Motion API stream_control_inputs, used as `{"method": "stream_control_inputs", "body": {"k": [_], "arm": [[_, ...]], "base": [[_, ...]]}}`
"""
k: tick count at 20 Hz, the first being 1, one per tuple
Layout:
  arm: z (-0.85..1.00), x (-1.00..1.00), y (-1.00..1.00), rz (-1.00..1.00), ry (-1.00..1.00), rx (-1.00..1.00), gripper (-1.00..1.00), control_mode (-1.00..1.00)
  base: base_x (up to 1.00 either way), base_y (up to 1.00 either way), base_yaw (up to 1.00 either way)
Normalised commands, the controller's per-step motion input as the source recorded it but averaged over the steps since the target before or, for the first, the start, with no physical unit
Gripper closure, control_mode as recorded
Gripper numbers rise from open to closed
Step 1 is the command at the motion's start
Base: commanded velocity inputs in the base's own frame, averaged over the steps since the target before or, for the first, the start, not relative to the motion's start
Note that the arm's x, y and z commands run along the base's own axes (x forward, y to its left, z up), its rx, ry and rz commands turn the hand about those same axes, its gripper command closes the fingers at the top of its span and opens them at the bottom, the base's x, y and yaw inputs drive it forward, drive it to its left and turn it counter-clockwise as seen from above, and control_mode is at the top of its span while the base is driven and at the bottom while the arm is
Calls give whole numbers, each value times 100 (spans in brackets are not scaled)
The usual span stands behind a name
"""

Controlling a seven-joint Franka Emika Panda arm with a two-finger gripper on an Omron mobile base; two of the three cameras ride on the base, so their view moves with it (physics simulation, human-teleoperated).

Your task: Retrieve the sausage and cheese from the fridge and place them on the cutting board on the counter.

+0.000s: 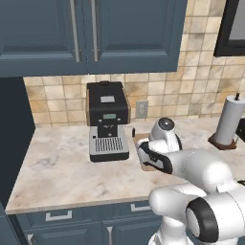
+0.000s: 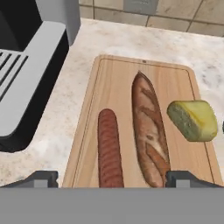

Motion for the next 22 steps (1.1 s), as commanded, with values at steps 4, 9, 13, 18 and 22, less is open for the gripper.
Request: {"method": "stream_control_inputs", "body": {"k": [4,9,13,18,22], "arm": [[74,-100,-14,-2,0,5,-100,-100],[70,-100,-3,0,-2,7,-100,-100],[93,-100,0,0,-7,5,-100,-100],[99,-100,-9,0,-4,3,-100,-100],[45,-100,-21,0,-13,0,-100,-100]], "base": [[0,0,0],[0,0,0],[0,0,0],[0,0,0],[0,0,0]]}}
